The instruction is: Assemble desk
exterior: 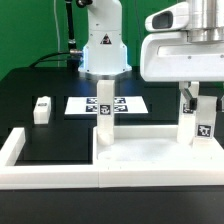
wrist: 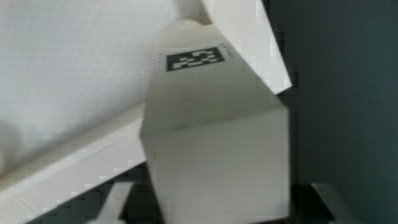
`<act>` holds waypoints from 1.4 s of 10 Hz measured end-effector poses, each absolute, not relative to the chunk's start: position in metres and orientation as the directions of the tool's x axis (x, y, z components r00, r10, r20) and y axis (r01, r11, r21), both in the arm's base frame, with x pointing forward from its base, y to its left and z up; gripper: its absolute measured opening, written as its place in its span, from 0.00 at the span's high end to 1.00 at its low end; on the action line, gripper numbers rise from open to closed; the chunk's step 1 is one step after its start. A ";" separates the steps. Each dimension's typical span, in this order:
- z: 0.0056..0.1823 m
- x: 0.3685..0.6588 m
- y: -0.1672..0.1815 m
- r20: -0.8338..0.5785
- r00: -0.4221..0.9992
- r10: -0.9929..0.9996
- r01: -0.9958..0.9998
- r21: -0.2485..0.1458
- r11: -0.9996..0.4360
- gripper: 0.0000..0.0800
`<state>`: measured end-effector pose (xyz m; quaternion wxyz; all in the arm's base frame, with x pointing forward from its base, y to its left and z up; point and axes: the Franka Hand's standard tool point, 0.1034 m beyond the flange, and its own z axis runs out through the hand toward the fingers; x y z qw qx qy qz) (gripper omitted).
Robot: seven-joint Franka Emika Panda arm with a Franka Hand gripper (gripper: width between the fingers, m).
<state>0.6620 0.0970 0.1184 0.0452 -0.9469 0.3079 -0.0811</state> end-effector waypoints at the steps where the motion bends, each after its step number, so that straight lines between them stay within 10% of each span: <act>1: 0.118 0.658 0.095 0.081 0.654 -0.752 -0.739 -0.140 -0.659 0.64; 5: 0.116 0.651 0.085 -0.138 0.146 -0.980 -0.980 -0.153 -0.125 0.64; 11: 0.115 0.648 0.084 -0.225 -0.280 -0.933 -0.953 -0.050 0.298 0.64; 14: 0.114 0.648 0.084 -0.221 -0.268 -0.938 -0.957 -0.050 0.285 0.55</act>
Offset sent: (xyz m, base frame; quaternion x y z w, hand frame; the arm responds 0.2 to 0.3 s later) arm -0.0005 0.0190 0.0022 0.0687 -0.1537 0.4458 0.8792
